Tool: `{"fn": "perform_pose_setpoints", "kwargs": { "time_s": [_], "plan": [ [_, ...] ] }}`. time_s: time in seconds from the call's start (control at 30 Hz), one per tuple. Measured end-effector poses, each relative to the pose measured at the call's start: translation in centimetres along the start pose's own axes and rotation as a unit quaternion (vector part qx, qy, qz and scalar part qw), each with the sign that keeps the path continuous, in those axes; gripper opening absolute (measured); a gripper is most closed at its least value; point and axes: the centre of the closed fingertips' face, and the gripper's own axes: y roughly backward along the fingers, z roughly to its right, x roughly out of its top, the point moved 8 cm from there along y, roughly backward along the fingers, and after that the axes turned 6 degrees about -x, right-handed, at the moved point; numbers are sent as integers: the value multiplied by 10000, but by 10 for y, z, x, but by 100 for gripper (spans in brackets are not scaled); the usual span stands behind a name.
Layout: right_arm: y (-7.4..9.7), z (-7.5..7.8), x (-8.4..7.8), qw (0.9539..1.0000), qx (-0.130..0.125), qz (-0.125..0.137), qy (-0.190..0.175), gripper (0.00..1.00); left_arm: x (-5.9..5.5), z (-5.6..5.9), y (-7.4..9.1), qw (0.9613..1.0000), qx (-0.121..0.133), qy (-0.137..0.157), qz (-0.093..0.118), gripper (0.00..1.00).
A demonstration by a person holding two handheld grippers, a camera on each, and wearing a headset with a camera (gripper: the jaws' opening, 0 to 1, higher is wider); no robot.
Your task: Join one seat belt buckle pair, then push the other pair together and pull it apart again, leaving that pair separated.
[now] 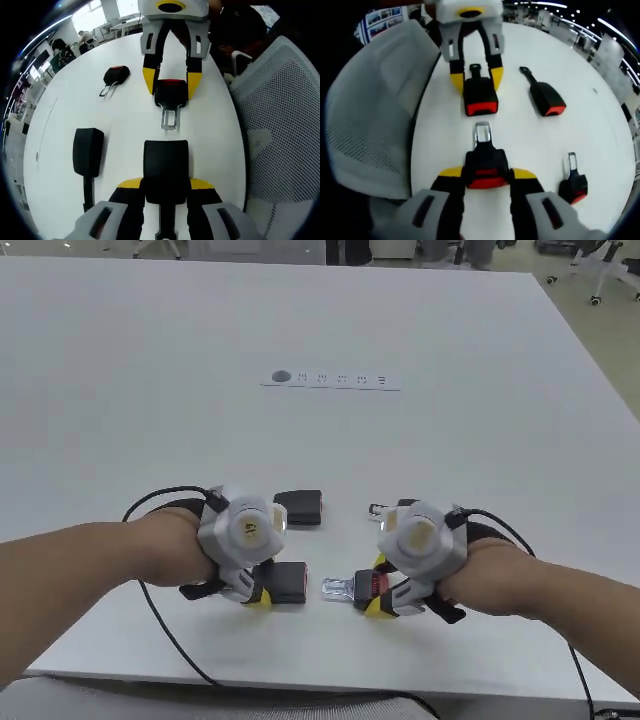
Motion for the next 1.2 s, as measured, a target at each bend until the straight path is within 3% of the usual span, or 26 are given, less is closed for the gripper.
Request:
{"fn": "perform_pose_setpoints", "kwargs": {
  "time_s": [0.37,0.5,0.9,1.07,1.2],
  "plan": [
    [-7,1,13,10000,-9,-8,42,34,1,-2,-1,9999,-78,-33,-103,33],
    [-6,-1,17,9997,-112,-58,208,34,2,-2,0,9999,-80,-20,-117,33],
    [-11,-1,23,9997,-104,169,145,34,2,-4,-1,9998,-120,-95,-120,33],
    [-13,-1,20,9993,-113,359,35,33,0,-4,-1,9999,-112,-109,10,33],
    [-14,-1,21,9993,-110,361,-62,33,0,-5,-2,9999,-99,-99,50,33]
  ]
}}
